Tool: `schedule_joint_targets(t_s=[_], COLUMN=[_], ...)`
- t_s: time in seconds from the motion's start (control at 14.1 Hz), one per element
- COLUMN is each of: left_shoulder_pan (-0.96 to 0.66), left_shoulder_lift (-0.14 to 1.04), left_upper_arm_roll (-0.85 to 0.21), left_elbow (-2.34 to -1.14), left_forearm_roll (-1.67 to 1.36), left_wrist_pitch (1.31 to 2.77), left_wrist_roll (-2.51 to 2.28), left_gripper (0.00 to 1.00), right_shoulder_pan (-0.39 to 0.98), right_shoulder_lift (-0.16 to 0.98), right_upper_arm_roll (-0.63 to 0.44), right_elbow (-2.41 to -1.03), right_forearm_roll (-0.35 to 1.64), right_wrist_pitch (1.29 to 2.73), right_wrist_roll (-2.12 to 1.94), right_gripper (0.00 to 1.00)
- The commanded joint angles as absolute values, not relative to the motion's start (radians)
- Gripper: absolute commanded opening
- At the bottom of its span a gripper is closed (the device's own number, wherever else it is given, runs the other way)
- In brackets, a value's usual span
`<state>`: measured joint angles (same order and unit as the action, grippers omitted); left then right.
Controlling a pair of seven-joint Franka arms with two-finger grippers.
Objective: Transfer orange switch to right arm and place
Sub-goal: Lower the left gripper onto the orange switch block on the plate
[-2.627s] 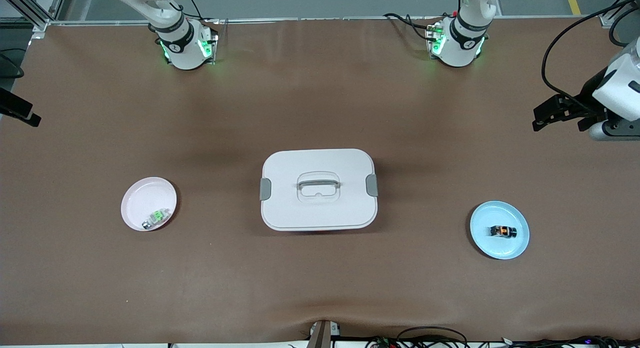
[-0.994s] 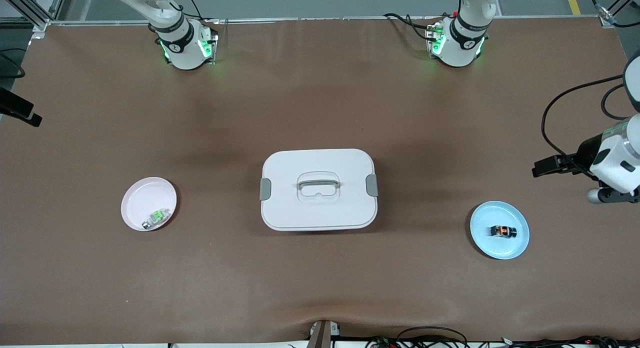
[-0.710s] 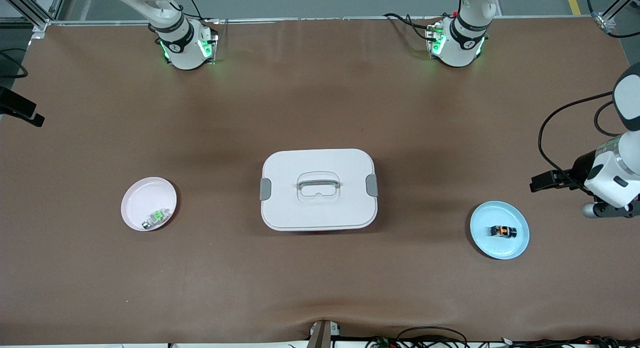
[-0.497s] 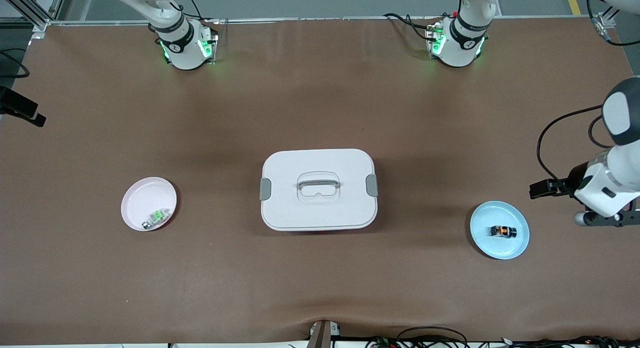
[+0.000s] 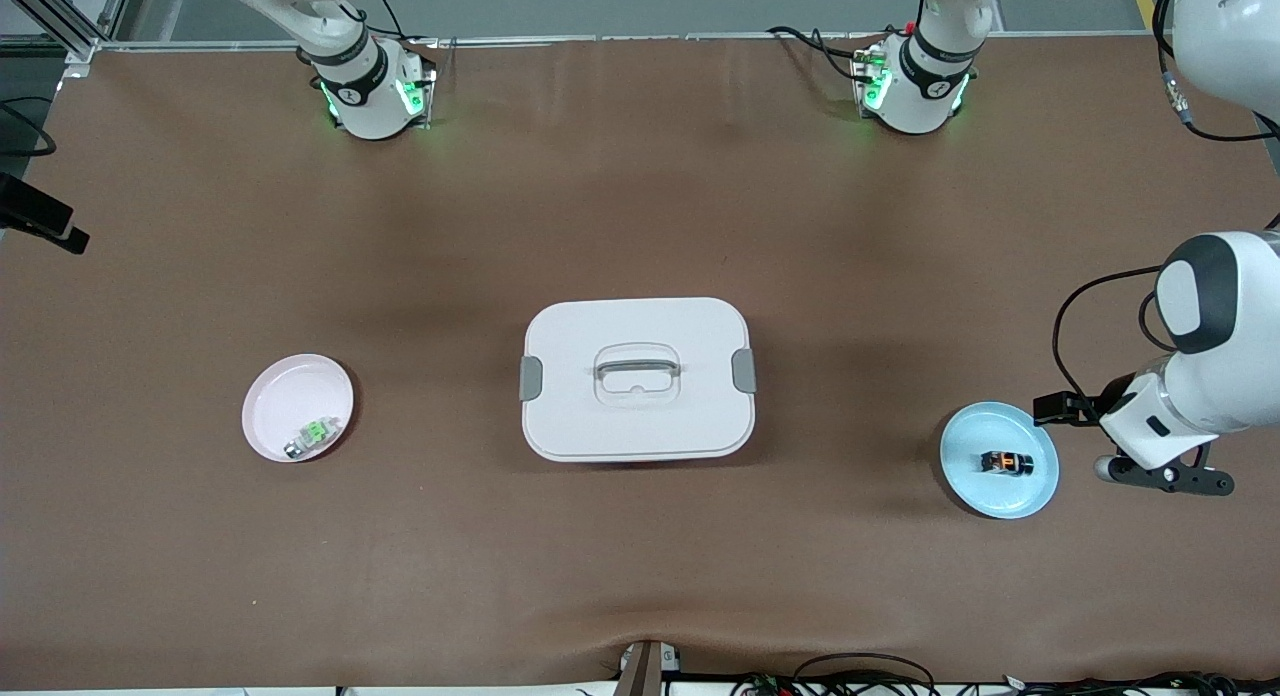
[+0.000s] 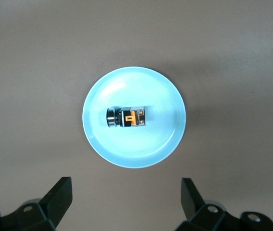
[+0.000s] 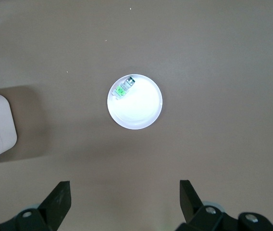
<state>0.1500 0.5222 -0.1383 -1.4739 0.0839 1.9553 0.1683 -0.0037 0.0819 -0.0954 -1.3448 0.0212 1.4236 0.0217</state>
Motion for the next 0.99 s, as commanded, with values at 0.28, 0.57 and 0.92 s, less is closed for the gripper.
schedule_joint_targets(t_s=[0.28,0.57,0.92], left_shoulder_pan=[0.167,0.163,0.183], left_shoulder_lift=[0.646,0.701,0.756], left_upper_arm_roll=[-0.144,-0.143,-0.143], left_elbow=[-1.45,-1.45,-1.456], left_forearm_roll=[0.1,0.103,0.101], left_wrist_pitch=[2.049,2.054,2.14], left_wrist_roll=[0.259,0.304,0.296], left_gripper=[1.0,1.0,1.0], right_shoulder_pan=[-0.008,-0.009,-0.006], right_shoulder_lift=[0.075,0.077,0.077], right_upper_arm_roll=[-0.092,-0.092,-0.092], right_elbow=[-1.341,-1.341,-1.341], right_forearm_roll=[0.025,0.023,0.025], right_wrist_pitch=[1.422,1.422,1.422], right_wrist_roll=[0.028,0.026,0.028], right_gripper=[1.0,1.0,1.0])
